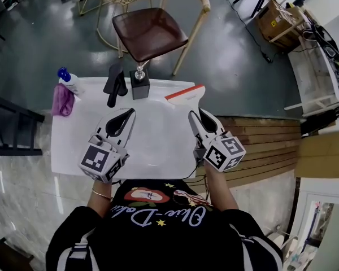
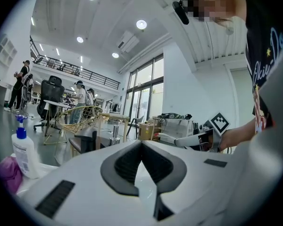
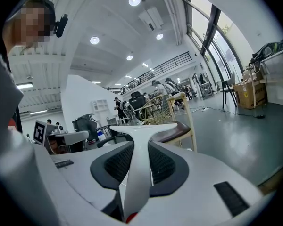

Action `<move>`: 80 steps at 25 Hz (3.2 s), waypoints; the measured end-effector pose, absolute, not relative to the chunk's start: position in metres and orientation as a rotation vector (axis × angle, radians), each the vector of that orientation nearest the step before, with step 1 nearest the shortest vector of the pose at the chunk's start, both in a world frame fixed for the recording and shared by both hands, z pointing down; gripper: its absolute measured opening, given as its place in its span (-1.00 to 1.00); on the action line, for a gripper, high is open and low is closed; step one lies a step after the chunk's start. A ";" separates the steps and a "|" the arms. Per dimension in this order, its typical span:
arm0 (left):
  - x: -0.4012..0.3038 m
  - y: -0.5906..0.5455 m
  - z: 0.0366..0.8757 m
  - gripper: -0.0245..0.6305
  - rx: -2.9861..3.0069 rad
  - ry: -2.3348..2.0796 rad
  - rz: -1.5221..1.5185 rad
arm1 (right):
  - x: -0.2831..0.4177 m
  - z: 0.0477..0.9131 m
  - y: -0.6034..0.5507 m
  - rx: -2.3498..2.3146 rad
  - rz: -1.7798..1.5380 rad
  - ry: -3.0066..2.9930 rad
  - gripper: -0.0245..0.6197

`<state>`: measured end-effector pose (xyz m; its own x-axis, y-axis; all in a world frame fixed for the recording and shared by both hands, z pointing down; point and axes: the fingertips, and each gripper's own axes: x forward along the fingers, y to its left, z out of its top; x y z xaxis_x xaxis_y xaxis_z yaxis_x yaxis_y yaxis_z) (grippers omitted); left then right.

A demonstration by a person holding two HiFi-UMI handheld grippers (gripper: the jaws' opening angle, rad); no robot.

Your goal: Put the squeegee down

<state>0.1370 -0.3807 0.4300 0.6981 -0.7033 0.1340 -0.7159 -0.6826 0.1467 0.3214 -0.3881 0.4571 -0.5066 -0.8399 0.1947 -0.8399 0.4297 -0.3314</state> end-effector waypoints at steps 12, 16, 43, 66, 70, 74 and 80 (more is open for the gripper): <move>0.130 -0.382 0.430 -0.91 2.718 -1.148 0.077 | 0.313 0.474 -0.395 1.541 0.622 -2.620 -0.59; 0.125 -0.383 0.432 -0.91 2.702 -1.157 0.086 | 0.311 0.481 -0.401 1.529 0.612 -2.600 -0.59; 0.116 -0.399 0.438 -0.91 2.682 -1.160 0.059 | 0.305 0.528 -0.431 1.492 0.656 -2.486 -0.59; 0.112 -0.400 0.438 -0.91 2.664 -1.187 0.074 | 0.305 0.559 -0.440 1.455 0.634 -2.395 -0.59; 0.111 -0.400 0.438 -0.91 2.658 -1.192 0.074 | 0.306 0.563 -0.442 1.455 0.633 -2.379 -0.59; 0.111 -0.399 0.439 -0.91 2.664 -1.190 0.073 | 0.306 0.566 -0.443 1.452 0.624 -2.363 -0.59; 0.109 -0.400 0.439 -0.91 2.654 -1.205 0.083 | 0.306 0.572 -0.445 1.455 0.618 -2.343 -0.59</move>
<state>0.1093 -0.3998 0.4394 0.6612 -0.7364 0.1434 -0.7490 -0.6374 0.1806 0.3060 -0.4448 0.5720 -0.4338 -0.7648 0.4763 -0.9003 0.3895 -0.1944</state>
